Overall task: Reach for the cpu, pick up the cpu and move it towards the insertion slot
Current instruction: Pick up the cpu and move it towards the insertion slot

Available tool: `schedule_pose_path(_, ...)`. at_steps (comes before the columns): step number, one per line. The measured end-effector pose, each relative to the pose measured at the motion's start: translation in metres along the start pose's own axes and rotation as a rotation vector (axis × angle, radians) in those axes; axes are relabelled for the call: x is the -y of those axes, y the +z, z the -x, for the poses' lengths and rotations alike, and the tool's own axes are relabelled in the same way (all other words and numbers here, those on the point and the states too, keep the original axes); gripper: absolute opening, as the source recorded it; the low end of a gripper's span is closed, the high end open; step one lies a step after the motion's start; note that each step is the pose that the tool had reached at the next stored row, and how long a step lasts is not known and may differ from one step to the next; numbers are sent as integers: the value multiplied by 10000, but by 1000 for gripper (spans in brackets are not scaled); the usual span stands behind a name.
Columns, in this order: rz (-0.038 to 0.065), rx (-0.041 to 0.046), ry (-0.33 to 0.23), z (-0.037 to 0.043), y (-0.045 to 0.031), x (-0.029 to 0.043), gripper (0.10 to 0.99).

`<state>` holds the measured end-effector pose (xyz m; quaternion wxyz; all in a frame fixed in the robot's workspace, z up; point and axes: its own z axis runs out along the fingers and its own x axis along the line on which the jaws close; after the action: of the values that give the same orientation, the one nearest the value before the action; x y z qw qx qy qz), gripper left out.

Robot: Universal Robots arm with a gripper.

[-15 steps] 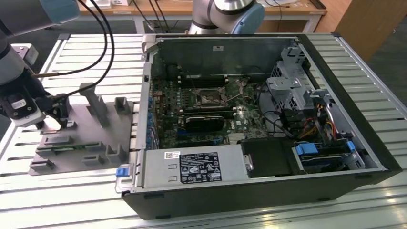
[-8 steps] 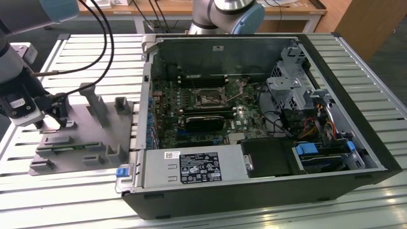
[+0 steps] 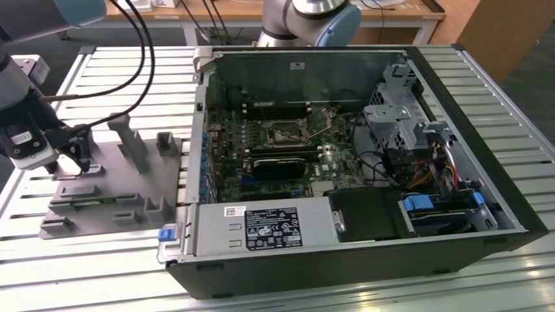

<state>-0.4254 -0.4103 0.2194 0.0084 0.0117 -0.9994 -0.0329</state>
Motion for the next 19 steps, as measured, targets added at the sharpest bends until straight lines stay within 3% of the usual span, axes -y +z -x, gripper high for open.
schedule_pose_path(19,11,0,0,-3,-186,-13,545)
